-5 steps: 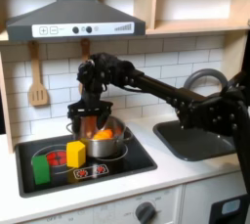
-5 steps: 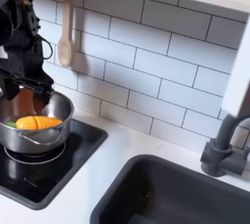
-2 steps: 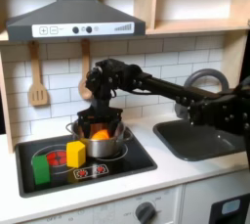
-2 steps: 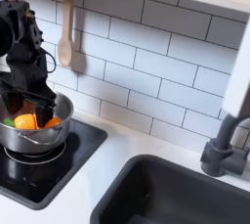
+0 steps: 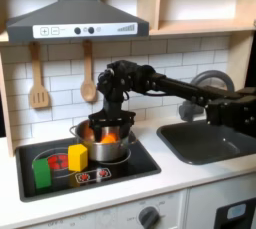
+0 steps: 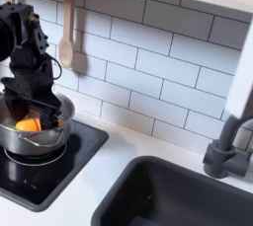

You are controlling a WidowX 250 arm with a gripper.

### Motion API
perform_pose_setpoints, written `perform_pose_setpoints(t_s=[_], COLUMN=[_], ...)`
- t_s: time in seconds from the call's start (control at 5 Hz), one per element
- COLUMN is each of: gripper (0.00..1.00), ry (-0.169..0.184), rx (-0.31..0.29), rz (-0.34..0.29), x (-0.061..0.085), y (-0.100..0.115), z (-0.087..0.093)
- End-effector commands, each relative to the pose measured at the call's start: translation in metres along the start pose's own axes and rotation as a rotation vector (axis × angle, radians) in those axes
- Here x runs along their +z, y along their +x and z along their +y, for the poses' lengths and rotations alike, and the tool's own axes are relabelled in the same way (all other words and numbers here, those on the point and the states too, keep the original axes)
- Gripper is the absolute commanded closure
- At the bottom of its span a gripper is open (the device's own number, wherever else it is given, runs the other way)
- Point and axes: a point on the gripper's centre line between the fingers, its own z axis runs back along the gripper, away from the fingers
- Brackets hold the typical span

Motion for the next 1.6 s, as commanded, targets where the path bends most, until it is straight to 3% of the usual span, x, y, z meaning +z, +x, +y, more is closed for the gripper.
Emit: perform_pose_setpoints(t_s=[0.0,0.6,1.0,1.4], gripper=[0.0,0.0,0.0,0.0], ry=[-0.019,-0.02,0.01,0.01], rx=[-0.032,-0.014,0.003,0.002], rz=[0.002,0.008,-0.001,0.023], x=[0.002,0.002,0.002,-0.005], y=[-0.005,-0.005,0.001,0.006], z=[-0.017,-0.018,-0.005,-0.004])
